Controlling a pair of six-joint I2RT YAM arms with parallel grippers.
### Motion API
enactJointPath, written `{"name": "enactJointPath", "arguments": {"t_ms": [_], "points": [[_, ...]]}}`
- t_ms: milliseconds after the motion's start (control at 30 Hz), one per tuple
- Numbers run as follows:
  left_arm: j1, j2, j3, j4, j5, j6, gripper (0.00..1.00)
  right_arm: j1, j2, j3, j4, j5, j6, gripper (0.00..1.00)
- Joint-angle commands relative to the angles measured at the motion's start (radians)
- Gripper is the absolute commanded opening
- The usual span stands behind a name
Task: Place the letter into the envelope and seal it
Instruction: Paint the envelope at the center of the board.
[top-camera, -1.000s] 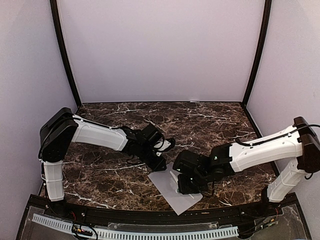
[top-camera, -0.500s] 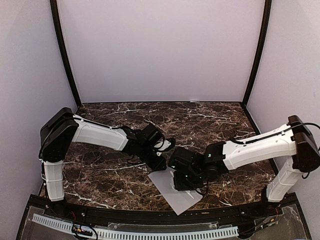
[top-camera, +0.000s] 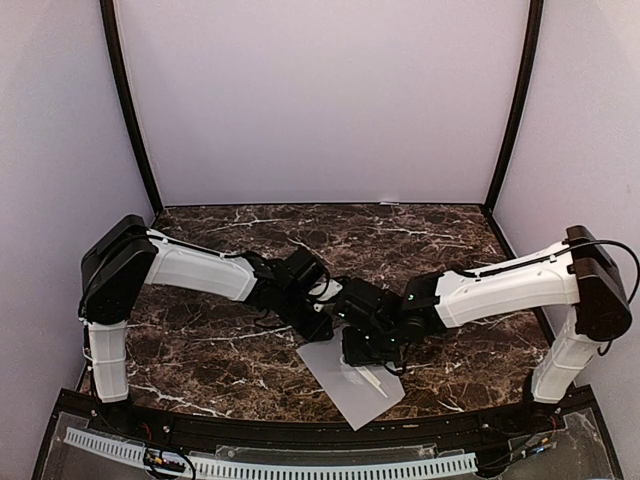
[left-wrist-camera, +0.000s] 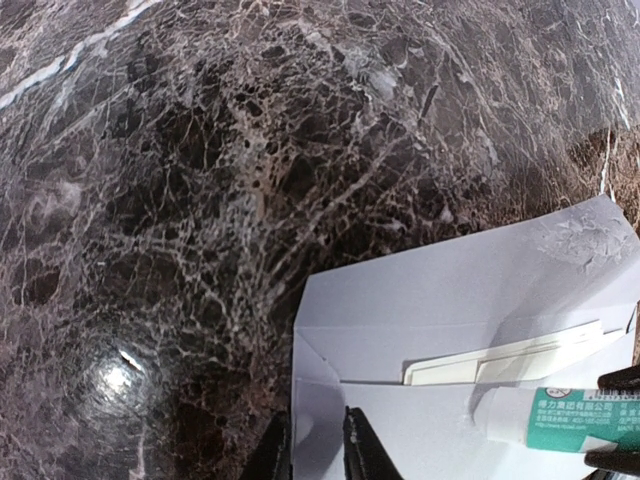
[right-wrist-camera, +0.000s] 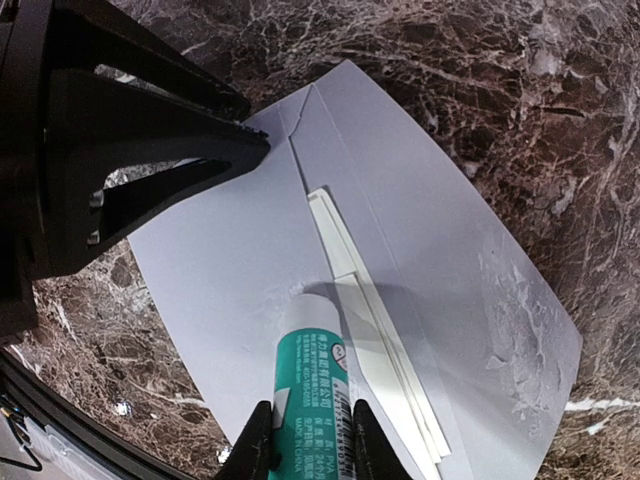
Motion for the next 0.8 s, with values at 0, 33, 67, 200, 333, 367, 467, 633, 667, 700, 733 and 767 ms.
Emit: {"name": "enactJointPath", "arguments": {"t_ms": [0,33,67,200,333,367,467,633,667,700,733,767], "points": [[-0.014,0.074,-0.032,-0.117,0.029,0.011,0.18,-0.028,0.050,0.003,-0.005,0.042,-0.028,0.00],[-0.014,0.074,-0.032,-0.117,0.029,0.011,0.18,-0.029,0.054,0.008,-0.003,0.042,-0.033,0.00],[-0.013,0.074,-0.033,-0.116,0.029,0.009,0.18,-0.031,0.057,0.015,-0.001,0.040,-0.036,0.00],[-0.013,0.074,-0.040,-0.106,0.035,0.003,0.18,-0.035,0.066,0.034,0.008,0.042,-0.045,0.00],[-0.013,0.074,-0.045,-0.097,0.036,-0.003,0.18,-0.038,0.045,0.046,0.019,0.047,-0.050,0.00],[-0.014,0.073,-0.046,-0.096,0.034,-0.003,0.18,-0.040,0.033,0.048,0.023,0.052,-0.052,0.00],[-0.011,0.072,-0.046,-0.095,0.024,-0.004,0.18,-0.049,-0.011,0.056,0.033,0.069,-0.067,0.00],[0.009,0.061,-0.053,-0.083,0.019,-0.011,0.18,-0.075,-0.078,0.070,0.021,0.085,-0.093,0.00],[0.012,0.056,-0.055,-0.075,0.018,-0.011,0.18,-0.077,-0.094,0.069,0.020,0.086,-0.095,0.00],[0.022,0.044,-0.061,-0.070,0.015,-0.013,0.18,-0.078,-0.115,0.065,0.020,0.088,-0.095,0.00],[0.027,0.033,-0.063,-0.064,0.014,-0.015,0.18,-0.079,-0.125,0.061,0.020,0.090,-0.096,0.00],[0.037,0.029,-0.065,-0.061,0.017,-0.019,0.18,-0.079,-0.146,0.055,0.022,0.091,-0.094,0.00]]}}
